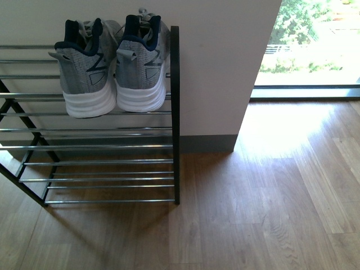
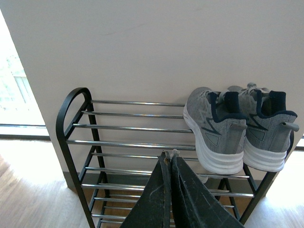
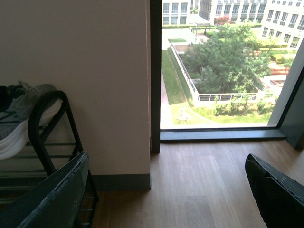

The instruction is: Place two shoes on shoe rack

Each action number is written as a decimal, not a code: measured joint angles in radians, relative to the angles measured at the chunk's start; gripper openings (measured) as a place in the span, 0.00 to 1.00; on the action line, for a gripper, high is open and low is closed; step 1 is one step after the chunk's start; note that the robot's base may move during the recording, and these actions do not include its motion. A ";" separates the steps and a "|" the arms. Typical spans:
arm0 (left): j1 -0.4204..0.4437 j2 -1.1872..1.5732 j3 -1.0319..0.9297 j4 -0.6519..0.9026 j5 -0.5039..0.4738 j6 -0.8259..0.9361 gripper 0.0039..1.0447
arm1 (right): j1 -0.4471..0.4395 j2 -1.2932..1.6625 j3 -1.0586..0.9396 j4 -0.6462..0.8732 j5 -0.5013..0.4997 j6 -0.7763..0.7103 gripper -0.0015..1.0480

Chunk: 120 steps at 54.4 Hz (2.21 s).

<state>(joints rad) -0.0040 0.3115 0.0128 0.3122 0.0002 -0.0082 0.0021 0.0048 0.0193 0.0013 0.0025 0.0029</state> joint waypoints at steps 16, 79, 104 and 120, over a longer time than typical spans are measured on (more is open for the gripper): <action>0.000 -0.091 0.000 -0.090 0.000 0.000 0.01 | 0.000 0.000 0.000 0.000 0.000 0.000 0.91; 0.003 -0.296 0.000 -0.313 0.000 0.003 0.92 | 0.000 0.000 0.000 0.000 -0.001 0.000 0.91; 0.003 -0.296 0.000 -0.312 0.000 0.003 0.91 | 0.000 -0.001 0.000 0.000 -0.002 0.000 0.91; 0.003 -0.296 0.000 -0.312 0.000 0.004 0.91 | 0.000 -0.001 0.000 0.000 0.000 0.000 0.91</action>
<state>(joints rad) -0.0013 0.0154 0.0128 -0.0002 0.0006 -0.0044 0.0025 0.0036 0.0193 0.0013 0.0029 0.0029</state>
